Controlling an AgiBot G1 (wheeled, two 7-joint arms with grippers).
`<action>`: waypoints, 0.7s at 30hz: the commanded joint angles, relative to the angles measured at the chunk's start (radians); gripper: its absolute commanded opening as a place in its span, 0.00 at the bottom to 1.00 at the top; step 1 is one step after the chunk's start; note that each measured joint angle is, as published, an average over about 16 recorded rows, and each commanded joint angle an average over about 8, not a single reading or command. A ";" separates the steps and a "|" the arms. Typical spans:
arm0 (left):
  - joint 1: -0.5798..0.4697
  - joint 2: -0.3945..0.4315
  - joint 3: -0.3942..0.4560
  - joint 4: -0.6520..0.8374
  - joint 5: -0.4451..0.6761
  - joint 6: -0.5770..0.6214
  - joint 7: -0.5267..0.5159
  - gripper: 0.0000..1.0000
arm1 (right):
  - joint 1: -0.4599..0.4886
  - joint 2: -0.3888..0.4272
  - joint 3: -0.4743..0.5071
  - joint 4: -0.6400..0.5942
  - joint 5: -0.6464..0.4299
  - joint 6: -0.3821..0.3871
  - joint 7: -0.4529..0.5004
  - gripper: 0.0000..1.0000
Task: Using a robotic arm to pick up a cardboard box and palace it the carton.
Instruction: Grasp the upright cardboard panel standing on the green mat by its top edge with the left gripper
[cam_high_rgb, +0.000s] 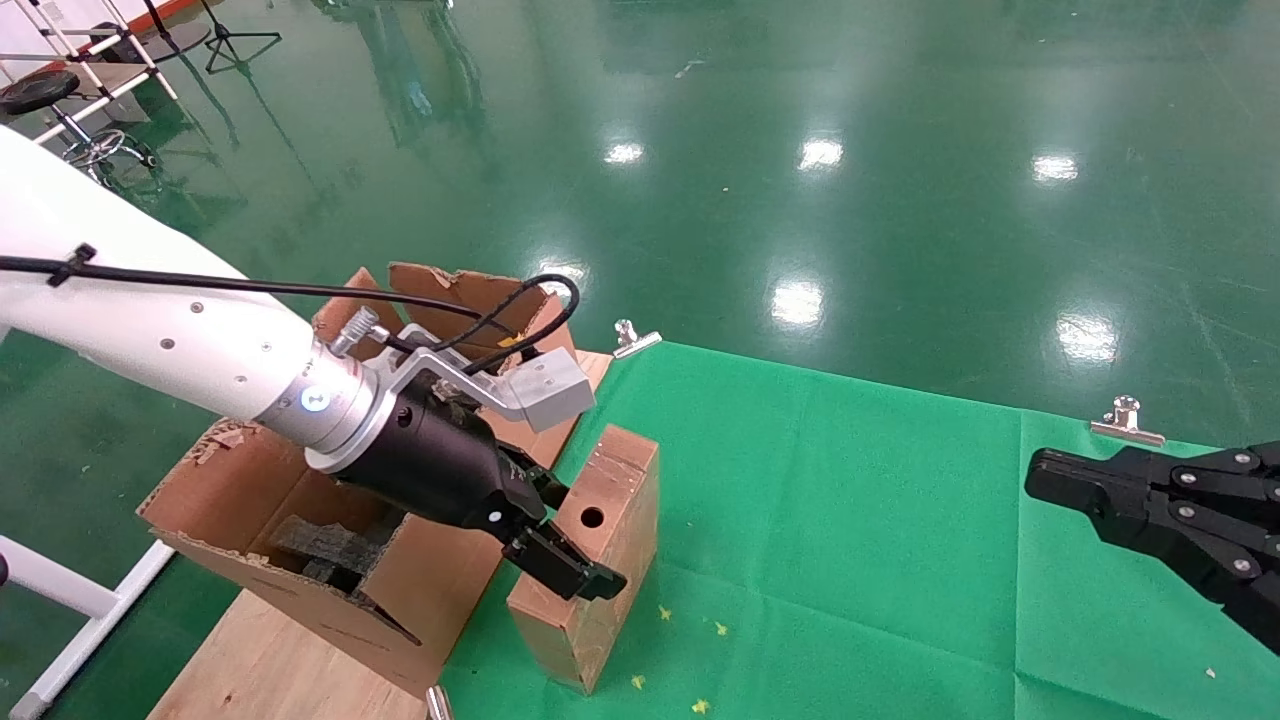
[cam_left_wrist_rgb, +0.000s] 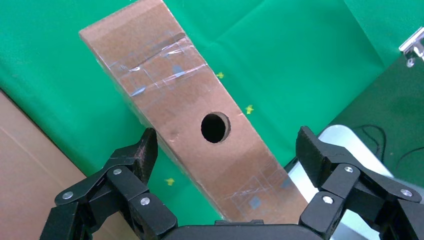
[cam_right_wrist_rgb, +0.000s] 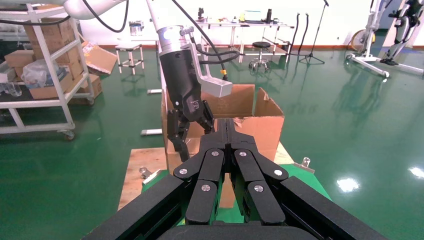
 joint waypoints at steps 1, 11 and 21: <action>-0.002 0.001 0.001 0.009 0.003 -0.002 0.006 1.00 | 0.000 0.000 0.000 0.000 0.000 0.000 0.000 0.00; -0.002 -0.003 0.021 0.012 0.043 -0.028 0.044 1.00 | 0.000 0.000 0.000 0.000 0.000 0.000 0.000 0.00; -0.003 -0.009 0.015 0.009 0.019 -0.031 0.077 0.49 | 0.000 0.000 0.000 0.000 0.000 0.000 0.000 1.00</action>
